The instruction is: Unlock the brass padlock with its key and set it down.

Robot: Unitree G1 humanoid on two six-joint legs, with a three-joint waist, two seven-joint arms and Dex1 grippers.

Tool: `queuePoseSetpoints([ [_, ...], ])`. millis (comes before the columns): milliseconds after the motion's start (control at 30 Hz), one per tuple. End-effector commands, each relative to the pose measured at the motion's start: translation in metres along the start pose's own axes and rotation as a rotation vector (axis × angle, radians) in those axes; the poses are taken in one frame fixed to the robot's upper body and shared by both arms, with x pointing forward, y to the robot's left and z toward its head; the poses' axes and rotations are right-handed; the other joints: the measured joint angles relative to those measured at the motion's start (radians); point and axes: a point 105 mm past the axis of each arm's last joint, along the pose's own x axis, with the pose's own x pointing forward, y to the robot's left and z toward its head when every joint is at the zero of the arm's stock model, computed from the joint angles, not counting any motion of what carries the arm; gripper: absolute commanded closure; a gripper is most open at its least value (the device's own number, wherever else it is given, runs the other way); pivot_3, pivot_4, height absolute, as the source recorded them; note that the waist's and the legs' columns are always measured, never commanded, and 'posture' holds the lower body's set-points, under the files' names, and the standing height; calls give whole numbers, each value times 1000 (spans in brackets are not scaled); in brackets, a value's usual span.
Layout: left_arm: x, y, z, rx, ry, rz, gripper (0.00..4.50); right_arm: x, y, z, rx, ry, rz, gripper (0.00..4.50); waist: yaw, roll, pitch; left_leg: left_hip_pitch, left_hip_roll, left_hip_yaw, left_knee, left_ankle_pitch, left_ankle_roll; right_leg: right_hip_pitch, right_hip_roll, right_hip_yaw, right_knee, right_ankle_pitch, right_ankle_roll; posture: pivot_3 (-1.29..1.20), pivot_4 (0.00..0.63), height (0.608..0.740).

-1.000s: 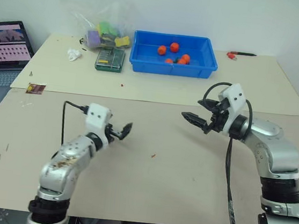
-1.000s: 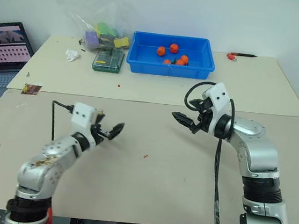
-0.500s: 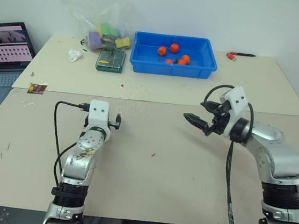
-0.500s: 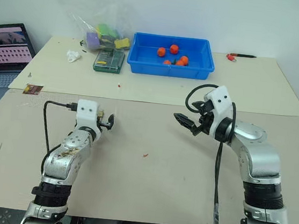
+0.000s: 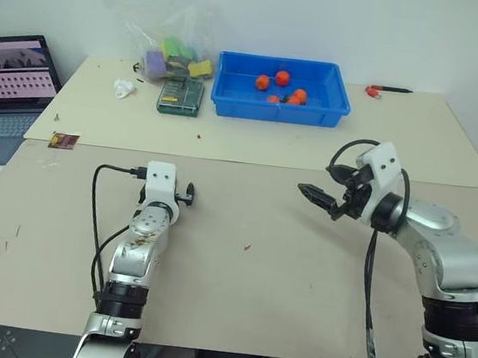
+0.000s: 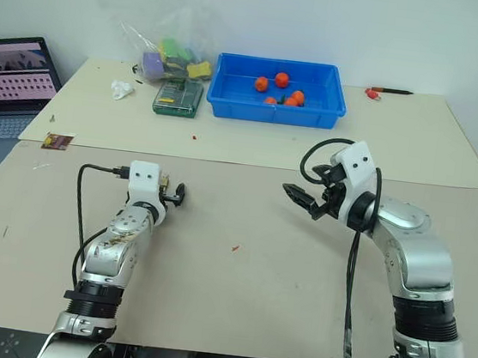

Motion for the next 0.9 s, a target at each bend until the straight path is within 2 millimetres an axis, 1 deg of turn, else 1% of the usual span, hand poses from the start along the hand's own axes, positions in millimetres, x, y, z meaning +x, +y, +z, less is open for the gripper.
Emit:
queuePoseSetpoints([
  [33,1,2,-20,-19,75,21,1143,-8,-3,17,-51,-45,-22,0,0,0,-1,0,0,0,0,0,0,0,0,0,0,0,0,0,150,740],
  [67,0,2,-21,-26,78,27,1510,-8,-4,17,-53,-45,-22,0,-1,0,-1,0,0,0,0,0,0,0,0,0,0,0,0,0,150,740],
  [100,0,2,-21,-33,78,35,1783,-8,-4,18,-54,-45,-23,0,-2,0,-1,1,0,0,0,0,0,1,0,0,0,0,0,0,150,740],
  [267,-1,7,-19,-57,62,75,3606,-6,-6,17,-56,-43,-26,0,-10,0,-1,2,1,1,0,0,0,1,0,0,0,0,0,0,150,740],
  [333,-1,6,-16,-64,47,67,3681,-5,-6,17,-57,-42,-26,0,-13,0,-1,2,1,2,0,0,0,1,1,1,0,1,0,0,150,740],
  [400,0,1,-5,-33,-8,25,3681,-4,-6,16,-56,-40,-25,0,-15,0,-1,2,2,2,0,0,0,1,1,1,0,1,-1,0,150,740],
  [467,0,-5,10,54,-87,-32,3681,-2,-6,16,-53,-42,-23,0,-15,0,-1,2,2,2,0,0,0,1,1,1,0,1,-1,0,150,740],
  [500,-2,-9,22,163,-154,-75,3681,-2,-5,17,-44,-48,-20,0,-15,0,-1,2,2,2,0,0,0,1,1,1,0,1,-1,0,150,740],
  [567,-10,-20,44,468,-311,-168,3681,-1,-5,19,-17,-61,-9,0,-18,-1,-1,1,3,2,0,0,-1,0,3,1,0,1,-1,0,150,740],
  [600,-15,-24,49,587,-369,-202,3681,-1,-4,20,1,-68,-1,0,-18,-1,-1,0,3,3,0,1,-1,-1,3,1,0,2,-2,0,150,740],
  [667,-26,-24,59,806,-490,-229,3681,-2,-3,21,54,-80,24,0,-18,-1,-1,0,6,4,-1,1,-2,-1,5,1,-1,3,-3,0,150,740],
  [700,-37,-29,62,965,-585,-273,3681,-3,-3,22,95,-83,46,0,-17,-1,-1,0,6,4,-1,1,-2,-1,5,1,-1,3,-3,0,150,740],
  [767,-59,-39,60,1208,-746,-380,3681,-6,-3,22,145,-74,81,0,-19,-1,0,0,8,4,-2,1,-1,-1,5,1,-2,3,-3,0,150,740],
  [833,-70,-43,57,1313,-830,-440,3681,-7,-5,20,172,-57,96,0,-18,-1,-1,0,9,4,-3,0,-1,-2,6,2,-1,4,-4,0,150,740],
  [900,-86,-43,56,1365,-928,-504,3681,-7,-6,18,187,-44,130,0,-17,-1,-1,0,10,4,-3,-2,3,-2,6,1,-2,4,-4,0,150,740],
])
